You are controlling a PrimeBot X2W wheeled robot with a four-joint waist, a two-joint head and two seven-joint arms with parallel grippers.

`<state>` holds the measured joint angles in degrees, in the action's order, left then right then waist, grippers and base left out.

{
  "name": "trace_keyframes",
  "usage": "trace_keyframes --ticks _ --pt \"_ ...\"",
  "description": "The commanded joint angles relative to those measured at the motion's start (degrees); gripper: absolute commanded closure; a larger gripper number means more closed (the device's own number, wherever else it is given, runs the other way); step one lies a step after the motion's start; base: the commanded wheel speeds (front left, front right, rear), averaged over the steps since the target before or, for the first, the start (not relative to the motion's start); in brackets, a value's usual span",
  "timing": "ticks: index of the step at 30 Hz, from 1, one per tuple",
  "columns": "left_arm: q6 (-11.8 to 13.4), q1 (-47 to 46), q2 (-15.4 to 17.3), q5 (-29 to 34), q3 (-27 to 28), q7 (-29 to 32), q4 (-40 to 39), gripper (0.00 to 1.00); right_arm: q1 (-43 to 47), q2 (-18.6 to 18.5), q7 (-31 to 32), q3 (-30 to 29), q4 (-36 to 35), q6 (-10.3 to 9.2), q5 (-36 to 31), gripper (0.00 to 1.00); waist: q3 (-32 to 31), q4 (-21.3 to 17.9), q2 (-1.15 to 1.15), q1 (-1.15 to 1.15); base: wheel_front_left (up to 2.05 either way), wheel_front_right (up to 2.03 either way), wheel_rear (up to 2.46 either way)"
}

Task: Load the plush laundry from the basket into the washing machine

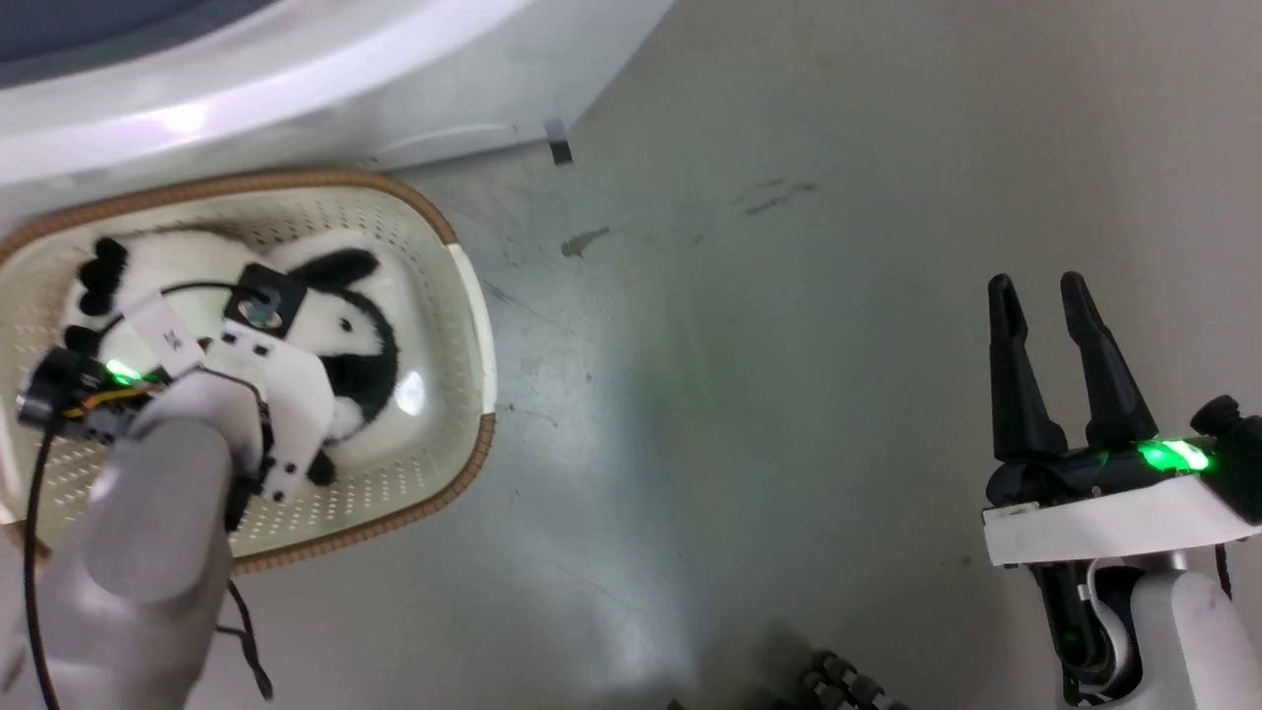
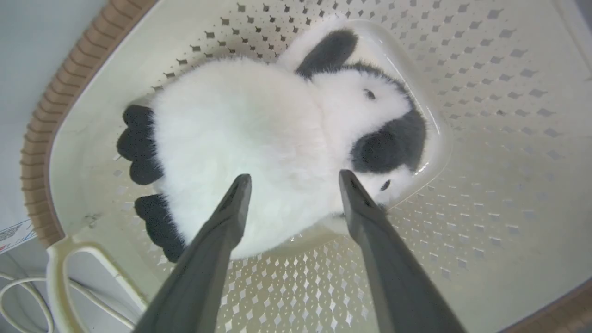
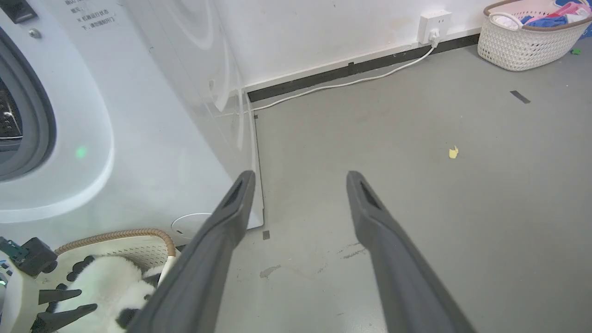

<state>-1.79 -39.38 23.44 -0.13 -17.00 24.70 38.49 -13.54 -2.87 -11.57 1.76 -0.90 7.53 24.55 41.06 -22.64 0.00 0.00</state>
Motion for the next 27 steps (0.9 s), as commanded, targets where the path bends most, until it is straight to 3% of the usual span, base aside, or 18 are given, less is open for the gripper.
trace_keyframes --ticks 1,10,21,22,24,25,27 --pt "-0.2 -2.3 1.0 0.25 -0.71 1.08 1.15 0.0 -1.23 0.0 -0.7 0.02 -0.5 -0.03 0.99 0.0 1.54 -0.76 0.0 0.0 0.0 0.0 0.0" --pt "0.3 -8.21 3.25 0.93 -3.4 5.98 4.77 0.0 -1.52 0.0 -1.77 -0.04 -0.28 -0.04 4.09 0.0 6.84 -2.3 0.0 0.0 0.0 0.0 0.0" --pt "-1.07 -13.37 3.79 -0.87 -5.84 13.03 9.15 0.0 -2.49 0.0 -2.97 0.08 -0.62 -0.04 6.48 0.0 12.63 -3.69 0.0 0.0 0.0 0.0 0.0" --pt "-1.08 -13.74 3.83 -1.11 -6.02 13.76 9.64 0.04 -2.66 0.0 -3.09 0.09 -0.62 -0.04 6.73 0.0 13.09 -3.88 0.0 0.0 0.0 0.0 0.0" --pt "-1.02 -14.39 3.99 -1.74 -6.19 15.25 10.66 0.56 -2.95 0.0 -3.33 0.13 -0.58 -0.04 7.18 0.0 13.94 -4.27 0.0 0.0 0.0 0.0 0.0" --pt "-1.21 -14.61 3.95 -2.32 -6.12 15.84 11.03 1.0 -3.07 0.0 -3.42 0.15 -0.53 -0.04 7.31 0.0 14.26 -4.43 0.0 0.0 0.0 0.0 0.0" --pt "-1.32 -14.51 3.71 -3.44 -5.5 16.1 11.03 1.0 -3.16 0.0 -3.42 0.11 -0.42 -0.04 7.11 0.0 14.2 -4.44 0.0 0.0 0.0 0.0 0.0"
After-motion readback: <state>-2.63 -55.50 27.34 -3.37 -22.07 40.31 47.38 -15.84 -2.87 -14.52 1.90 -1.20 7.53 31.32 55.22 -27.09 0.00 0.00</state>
